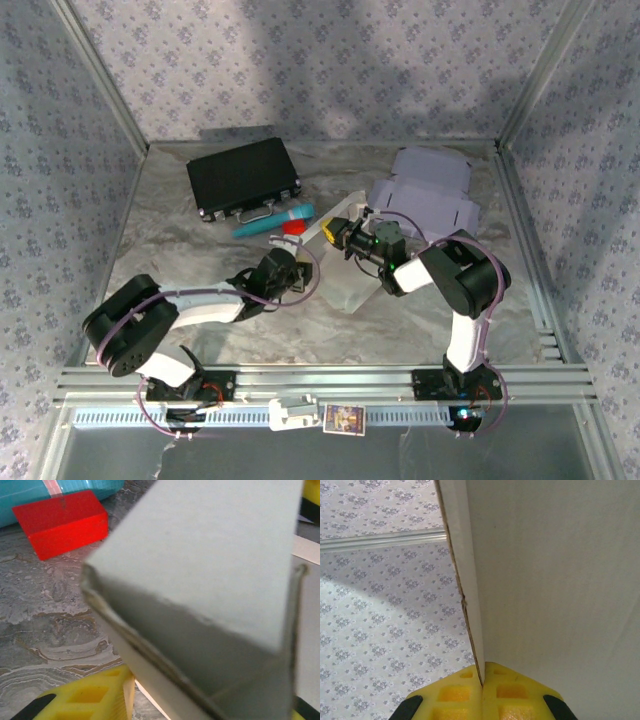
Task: Fold the paper box
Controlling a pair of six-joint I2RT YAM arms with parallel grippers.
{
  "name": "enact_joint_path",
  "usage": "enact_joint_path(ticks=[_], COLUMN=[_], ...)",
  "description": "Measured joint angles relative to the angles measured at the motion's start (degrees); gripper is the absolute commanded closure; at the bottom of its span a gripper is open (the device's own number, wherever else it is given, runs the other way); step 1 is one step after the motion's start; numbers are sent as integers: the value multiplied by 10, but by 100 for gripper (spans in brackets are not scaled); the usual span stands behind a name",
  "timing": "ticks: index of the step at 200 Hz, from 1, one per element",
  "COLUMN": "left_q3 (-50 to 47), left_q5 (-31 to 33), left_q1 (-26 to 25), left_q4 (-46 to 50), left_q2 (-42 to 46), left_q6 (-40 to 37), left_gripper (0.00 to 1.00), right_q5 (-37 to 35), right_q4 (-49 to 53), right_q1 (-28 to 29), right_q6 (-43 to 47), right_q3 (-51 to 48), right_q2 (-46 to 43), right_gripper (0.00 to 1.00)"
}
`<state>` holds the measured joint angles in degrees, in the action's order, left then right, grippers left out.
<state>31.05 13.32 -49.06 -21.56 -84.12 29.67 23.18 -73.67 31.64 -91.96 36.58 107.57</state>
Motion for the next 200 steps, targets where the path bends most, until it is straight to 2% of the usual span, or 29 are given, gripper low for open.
enact_joint_path(ticks=[30, 50, 116, 147, 200], left_q3=[3, 8, 26, 21, -16], left_q5=[0, 0, 0, -12, -84], left_q1=[-1, -1, -2, -1, 9], left_q4=[7, 15, 40, 47, 76], left_q2=[0, 0, 0, 34, 115], left_q6=[0, 0, 11, 13, -10], left_gripper=[69, 69, 54, 51, 51], right_q5=[-3, -6, -16, -16, -13], right_q4=[1, 2, 4, 8, 19], right_q1=[0, 1, 3, 4, 4], right_q6=[0, -1, -2, -2, -2], right_q3=[0, 0, 0, 0, 0], right_q2=[0, 0, 0, 0, 0], right_gripper=[100, 100, 100, 100, 100])
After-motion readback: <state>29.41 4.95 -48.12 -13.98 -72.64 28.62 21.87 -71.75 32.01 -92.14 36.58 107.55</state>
